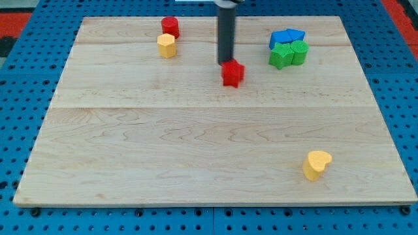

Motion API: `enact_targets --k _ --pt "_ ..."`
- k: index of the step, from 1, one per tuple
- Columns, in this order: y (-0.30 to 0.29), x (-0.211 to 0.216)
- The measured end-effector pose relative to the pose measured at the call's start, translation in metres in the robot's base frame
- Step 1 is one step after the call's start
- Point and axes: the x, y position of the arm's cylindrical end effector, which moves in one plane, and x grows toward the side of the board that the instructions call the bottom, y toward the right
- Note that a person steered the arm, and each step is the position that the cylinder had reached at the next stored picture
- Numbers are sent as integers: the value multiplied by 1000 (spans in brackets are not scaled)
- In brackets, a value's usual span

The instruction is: Move the red star into the yellow heart

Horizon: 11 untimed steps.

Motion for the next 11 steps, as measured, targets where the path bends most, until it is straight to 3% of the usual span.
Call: enact_targets --k 1,3,6,8,9,11 --pt "58 72" --pt "2 36" --pt "42 160" --pt "6 127" --pt "47 126" --pt "87 173"
